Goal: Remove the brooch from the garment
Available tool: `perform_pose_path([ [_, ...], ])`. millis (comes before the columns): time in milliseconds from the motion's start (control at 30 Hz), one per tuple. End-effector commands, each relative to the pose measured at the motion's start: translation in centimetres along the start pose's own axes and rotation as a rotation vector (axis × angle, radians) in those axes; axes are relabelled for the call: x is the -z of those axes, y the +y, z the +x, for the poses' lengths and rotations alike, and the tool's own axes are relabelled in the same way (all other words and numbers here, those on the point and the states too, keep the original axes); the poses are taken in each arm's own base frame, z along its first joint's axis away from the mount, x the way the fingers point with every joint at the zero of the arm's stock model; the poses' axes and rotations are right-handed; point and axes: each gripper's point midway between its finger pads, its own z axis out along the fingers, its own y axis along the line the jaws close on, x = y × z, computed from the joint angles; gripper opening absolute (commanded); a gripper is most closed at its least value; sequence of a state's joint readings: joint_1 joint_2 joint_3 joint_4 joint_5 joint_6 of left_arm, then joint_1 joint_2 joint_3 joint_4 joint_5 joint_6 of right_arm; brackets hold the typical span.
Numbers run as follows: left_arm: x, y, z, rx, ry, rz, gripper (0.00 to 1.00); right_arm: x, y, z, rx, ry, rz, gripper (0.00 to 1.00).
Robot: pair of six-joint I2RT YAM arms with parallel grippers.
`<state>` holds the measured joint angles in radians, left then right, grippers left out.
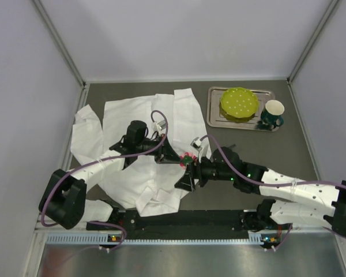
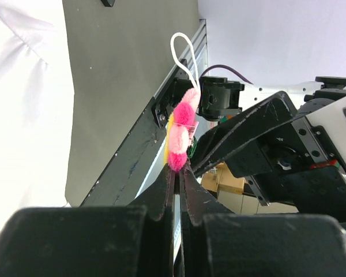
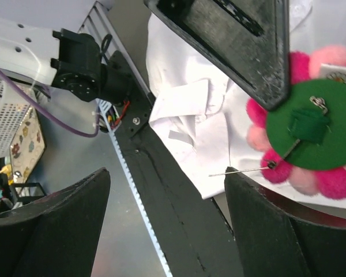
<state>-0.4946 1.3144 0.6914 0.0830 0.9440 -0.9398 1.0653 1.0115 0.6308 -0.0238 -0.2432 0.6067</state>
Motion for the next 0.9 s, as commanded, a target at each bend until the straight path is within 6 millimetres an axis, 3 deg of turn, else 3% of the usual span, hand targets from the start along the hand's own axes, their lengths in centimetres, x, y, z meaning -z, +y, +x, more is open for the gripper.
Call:
perform_pose_path([
  [0,0.1,-1.4,-1.2,-0.073,-0.023,0.029,0.0,-0.4,3.5,-3.1,-0.013,-0.067,-0.109,0.78],
  [600,0.4,-0.9,0.0,-0.026,-0.005,0.029,0.0,-1.2,1.8,-6.9,-0.074,-0.18,0.06,0.79],
  [867,0.5,-0.7,0.5,0.035,0.008,0.016,0.0,-1.2,0.5,-7.3,-0.059,-0.192,0.141,0.79],
])
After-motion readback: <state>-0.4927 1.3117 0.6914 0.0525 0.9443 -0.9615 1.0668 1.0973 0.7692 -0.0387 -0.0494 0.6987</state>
